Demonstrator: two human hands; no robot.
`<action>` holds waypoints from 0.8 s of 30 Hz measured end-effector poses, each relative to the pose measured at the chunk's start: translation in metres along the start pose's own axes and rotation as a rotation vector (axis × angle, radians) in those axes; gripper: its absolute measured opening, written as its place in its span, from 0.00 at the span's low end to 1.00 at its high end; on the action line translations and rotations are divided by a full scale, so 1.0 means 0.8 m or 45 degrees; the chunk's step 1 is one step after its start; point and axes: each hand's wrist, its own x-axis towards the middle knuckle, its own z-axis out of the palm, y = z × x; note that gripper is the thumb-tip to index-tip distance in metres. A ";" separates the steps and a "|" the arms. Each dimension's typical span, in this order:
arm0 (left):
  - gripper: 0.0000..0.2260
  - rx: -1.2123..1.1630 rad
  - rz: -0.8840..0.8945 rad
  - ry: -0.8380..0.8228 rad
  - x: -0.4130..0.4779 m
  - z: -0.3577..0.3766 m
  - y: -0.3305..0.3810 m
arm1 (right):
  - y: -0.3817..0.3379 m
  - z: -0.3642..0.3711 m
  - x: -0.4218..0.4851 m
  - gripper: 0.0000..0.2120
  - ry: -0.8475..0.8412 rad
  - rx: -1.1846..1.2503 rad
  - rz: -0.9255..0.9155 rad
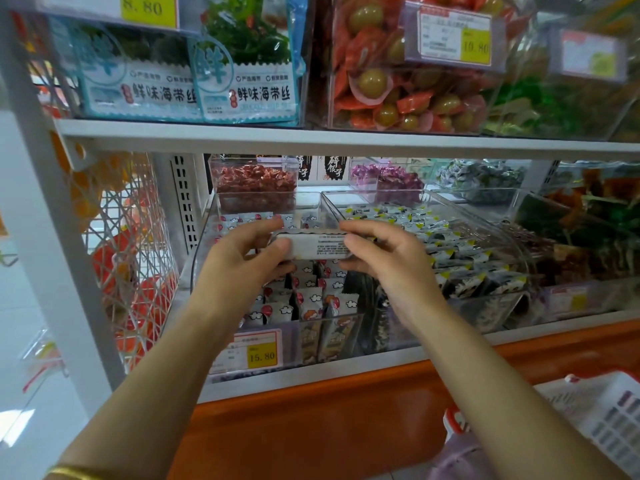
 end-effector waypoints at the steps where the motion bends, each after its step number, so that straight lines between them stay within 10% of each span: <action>1: 0.14 0.032 0.012 0.003 0.000 0.000 0.000 | -0.001 0.000 0.000 0.09 0.011 -0.032 -0.005; 24: 0.11 0.042 -0.201 0.237 0.008 0.009 -0.009 | 0.000 0.005 -0.005 0.05 -0.021 -0.401 -0.202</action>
